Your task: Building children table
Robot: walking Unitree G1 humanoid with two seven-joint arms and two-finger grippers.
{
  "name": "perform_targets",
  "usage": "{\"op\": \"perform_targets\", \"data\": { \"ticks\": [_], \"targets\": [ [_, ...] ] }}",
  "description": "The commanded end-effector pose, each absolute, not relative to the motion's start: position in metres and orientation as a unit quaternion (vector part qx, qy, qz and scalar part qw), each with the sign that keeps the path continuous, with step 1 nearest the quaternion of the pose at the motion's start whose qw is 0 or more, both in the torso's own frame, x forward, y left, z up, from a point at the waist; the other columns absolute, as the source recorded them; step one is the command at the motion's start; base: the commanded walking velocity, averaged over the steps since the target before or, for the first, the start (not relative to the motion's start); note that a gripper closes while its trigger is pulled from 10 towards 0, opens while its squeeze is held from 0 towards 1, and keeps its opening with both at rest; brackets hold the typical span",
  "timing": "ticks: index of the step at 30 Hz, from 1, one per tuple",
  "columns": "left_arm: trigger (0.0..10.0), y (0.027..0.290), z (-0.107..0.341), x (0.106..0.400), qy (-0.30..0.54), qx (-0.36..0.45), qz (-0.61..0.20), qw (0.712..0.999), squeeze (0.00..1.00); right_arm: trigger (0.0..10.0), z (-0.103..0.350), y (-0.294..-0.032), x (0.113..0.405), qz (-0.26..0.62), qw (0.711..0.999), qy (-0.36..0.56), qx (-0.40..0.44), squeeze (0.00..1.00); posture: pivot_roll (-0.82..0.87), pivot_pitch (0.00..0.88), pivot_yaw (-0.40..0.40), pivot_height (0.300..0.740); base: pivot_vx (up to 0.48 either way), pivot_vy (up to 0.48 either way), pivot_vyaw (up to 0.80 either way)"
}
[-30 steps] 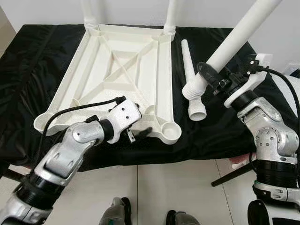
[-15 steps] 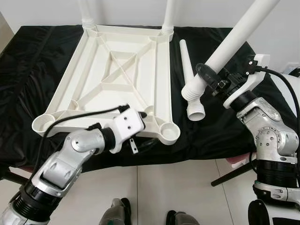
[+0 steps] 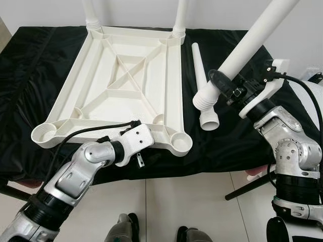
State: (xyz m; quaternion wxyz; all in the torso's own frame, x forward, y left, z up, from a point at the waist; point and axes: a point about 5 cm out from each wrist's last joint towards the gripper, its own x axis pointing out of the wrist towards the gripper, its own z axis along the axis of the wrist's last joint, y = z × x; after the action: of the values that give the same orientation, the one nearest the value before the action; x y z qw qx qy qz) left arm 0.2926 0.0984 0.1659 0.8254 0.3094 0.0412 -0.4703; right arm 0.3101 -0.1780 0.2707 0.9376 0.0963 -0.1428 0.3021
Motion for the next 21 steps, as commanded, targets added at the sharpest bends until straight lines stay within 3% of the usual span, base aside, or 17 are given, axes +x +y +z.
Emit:
{"op": "perform_targets", "data": {
  "ticks": [1, 9, 10, 11, 12, 21],
  "targets": [
    [10.0, 0.098, 0.160, 0.296, 0.051, 0.313, -0.447, 0.836, 0.00, 10.0, 0.274, -0.176, 0.306, 0.310, 0.935, -0.148, 0.090, 0.00, -0.03, 0.194, -0.005, 0.740, 0.000, 0.000, 0.00],
    [10.0, 0.094, 0.156, 0.296, 0.057, 0.309, -0.465, 0.828, 0.00, 10.0, 0.275, -0.174, 0.305, 0.313, 0.934, -0.147, 0.087, 0.00, -0.03, 0.189, -0.003, 0.740, 0.000, 0.000, 0.00],
    [3.9, 0.092, 0.156, 0.295, 0.058, 0.304, -0.473, 0.825, 0.00, 10.0, 0.275, -0.174, 0.305, 0.314, 0.934, -0.146, 0.087, 0.00, -0.03, 0.188, -0.004, 0.740, 0.000, 0.000, 0.00],
    [3.0, 0.091, 0.155, 0.296, 0.059, 0.301, -0.478, 0.823, 0.00, 10.0, 0.275, -0.173, 0.305, 0.314, 0.934, -0.146, 0.086, 0.00, -0.03, 0.187, -0.003, 0.740, 0.000, 0.000, 0.00],
    [0.0, 0.089, 0.156, 0.296, 0.056, 0.298, -0.482, 0.822, 0.00, 10.0, 0.275, -0.173, 0.304, 0.314, 0.934, -0.146, 0.085, 0.00, -0.03, 0.184, -0.002, 0.740, 0.000, 0.000, 0.00],
    [0.0, 0.083, 0.160, 0.305, 0.050, 0.284, -0.472, 0.833, 0.00, 10.0, 0.277, -0.173, 0.304, 0.313, 0.934, -0.149, 0.086, 0.00, -0.04, 0.183, -0.001, 0.740, 0.000, 0.000, 0.00]
  ]
}}
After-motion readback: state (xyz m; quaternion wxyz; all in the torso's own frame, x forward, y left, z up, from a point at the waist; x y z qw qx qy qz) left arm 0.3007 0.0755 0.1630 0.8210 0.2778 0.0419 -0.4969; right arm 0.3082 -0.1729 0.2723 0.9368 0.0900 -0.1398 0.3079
